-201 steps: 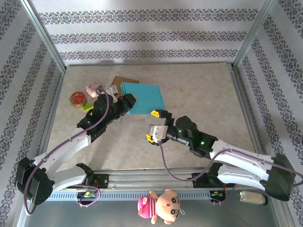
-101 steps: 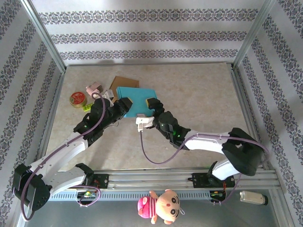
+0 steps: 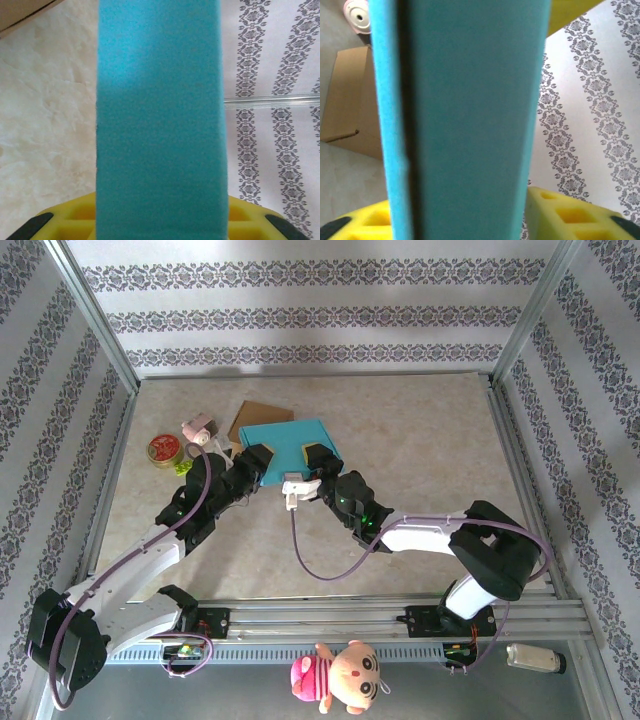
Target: Fold the paper box
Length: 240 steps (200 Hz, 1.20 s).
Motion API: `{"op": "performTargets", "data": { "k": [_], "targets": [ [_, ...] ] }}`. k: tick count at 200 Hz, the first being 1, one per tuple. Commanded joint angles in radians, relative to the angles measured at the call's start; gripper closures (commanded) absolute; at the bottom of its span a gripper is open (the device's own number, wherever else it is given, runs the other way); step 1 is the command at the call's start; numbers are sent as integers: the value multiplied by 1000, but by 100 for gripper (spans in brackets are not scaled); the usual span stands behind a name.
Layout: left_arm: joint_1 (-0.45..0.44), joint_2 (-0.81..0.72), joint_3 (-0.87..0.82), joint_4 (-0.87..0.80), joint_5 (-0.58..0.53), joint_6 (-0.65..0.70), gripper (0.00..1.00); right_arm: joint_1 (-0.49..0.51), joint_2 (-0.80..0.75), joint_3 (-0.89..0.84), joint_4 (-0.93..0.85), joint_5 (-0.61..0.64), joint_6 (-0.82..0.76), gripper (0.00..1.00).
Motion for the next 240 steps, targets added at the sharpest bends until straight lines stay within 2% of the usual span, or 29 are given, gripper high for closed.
{"op": "performTargets", "data": {
  "k": [1, 12, 28, 43, 73, 80, 95, 112, 121, 137, 152, 165, 186, 201, 240],
  "targets": [
    [5, -18, -1, 83, 30, -59, 61, -10, -2, 25, 52, -24, 0, 58],
    [5, -23, -10, 100, 17, -57, 54, -10, -11, 20, 34, -28, 9, 64],
    [8, -29, -12, 116, 11, -43, 43, -13, -22, 4, 27, -30, 33, 67],
    [13, -40, 1, 105, 12, -10, 37, -16, -40, -14, 20, -30, 63, 70],
    [23, -129, 64, -97, -75, 139, 27, -29, -130, -40, -108, -50, 151, 74],
    [22, -162, 90, -173, -118, 206, 24, -35, -169, -40, -189, -68, 189, 74],
    [23, -229, 158, -346, -208, 388, 17, -70, -259, 5, -502, -169, 307, 74],
    [23, -271, 217, -495, -268, 627, 14, -153, -298, 138, -905, -411, 473, 74],
    [22, -277, 234, -537, -236, 754, 14, -182, -288, 213, -1064, -485, 532, 75],
    [22, -261, 259, -594, -102, 952, 13, -203, -250, 340, -1322, -547, 564, 74],
    [11, -224, 283, -647, 29, 1066, 13, -210, -204, 457, -1523, -580, 564, 73],
    [-16, -196, 305, -693, 89, 1137, 13, -221, -161, 551, -1680, -627, 540, 73],
    [-61, -172, 322, -753, 143, 1205, 12, -238, -81, 659, -1875, -650, 489, 74],
    [-100, -170, 324, -785, 131, 1228, 12, -249, -21, 712, -1963, -623, 467, 73],
    [-112, -224, 254, -735, 107, 1181, 8, -248, 147, 852, -2102, -597, 442, 72]
  ]
}}
